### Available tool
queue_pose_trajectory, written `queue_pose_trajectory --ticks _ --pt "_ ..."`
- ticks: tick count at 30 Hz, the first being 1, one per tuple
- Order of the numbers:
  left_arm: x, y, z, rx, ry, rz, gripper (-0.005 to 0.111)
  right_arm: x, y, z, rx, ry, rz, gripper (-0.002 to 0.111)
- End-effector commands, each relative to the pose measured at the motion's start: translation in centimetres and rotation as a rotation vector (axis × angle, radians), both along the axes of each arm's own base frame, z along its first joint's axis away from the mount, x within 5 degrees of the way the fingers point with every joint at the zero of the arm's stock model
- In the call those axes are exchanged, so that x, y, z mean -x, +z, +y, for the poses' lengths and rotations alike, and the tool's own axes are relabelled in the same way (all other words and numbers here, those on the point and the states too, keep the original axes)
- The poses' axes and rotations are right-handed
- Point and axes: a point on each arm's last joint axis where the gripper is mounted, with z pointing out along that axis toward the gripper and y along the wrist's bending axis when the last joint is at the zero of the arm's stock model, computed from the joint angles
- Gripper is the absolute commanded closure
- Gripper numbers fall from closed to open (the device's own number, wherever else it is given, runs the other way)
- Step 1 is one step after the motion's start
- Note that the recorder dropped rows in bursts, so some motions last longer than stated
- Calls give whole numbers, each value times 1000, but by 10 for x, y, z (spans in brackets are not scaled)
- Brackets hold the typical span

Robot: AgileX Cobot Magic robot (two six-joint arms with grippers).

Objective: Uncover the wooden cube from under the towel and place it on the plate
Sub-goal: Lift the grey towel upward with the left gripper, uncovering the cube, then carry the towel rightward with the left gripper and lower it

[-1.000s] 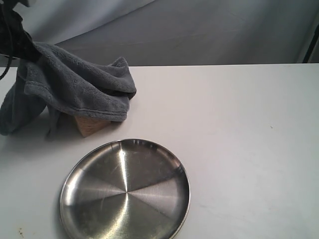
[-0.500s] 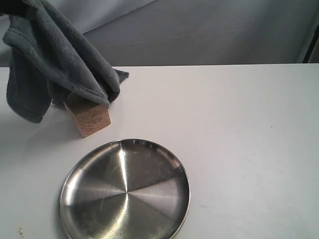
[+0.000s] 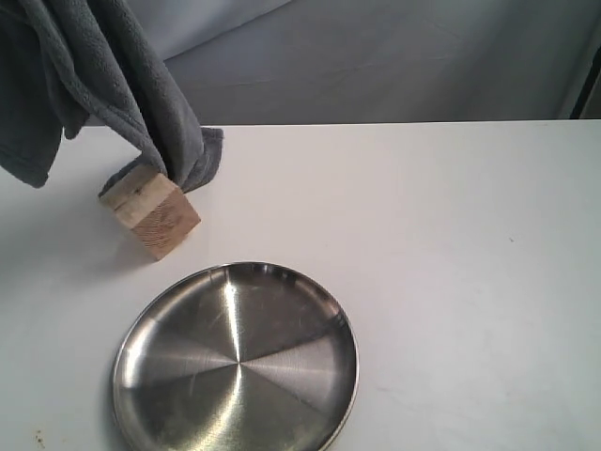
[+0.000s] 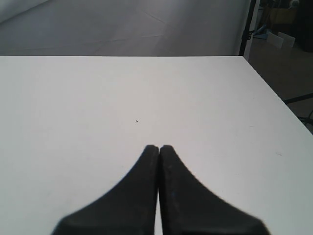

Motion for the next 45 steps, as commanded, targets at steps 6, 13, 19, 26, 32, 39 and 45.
queue_pose_trajectory --ticks 6,13,19,26,32,39,45 --pt "4 15 2 63 22 -99 107 0 -1 0 -4 0 -6 108" --pt "3 24 3 212 64 -171 107 0 -1 0 -4 0 -6 108" --pt "2 27 3 231 68 -202 107 0 -1 0 -4 0 -6 108" --pt "4 36 3 367 77 -271 107 0 -1 0 -4 0 -6 108" --pt "5 43 -14 444 36 -337 107 0 -1 0 -4 0 -6 108" --pt "4 20 -90 323 -182 -285 107 0 -1 0 -4 0 -6 108" --pt "-16 -2 -107 364 -185 -257 107 0 -1 0 -4 0 -6 108"
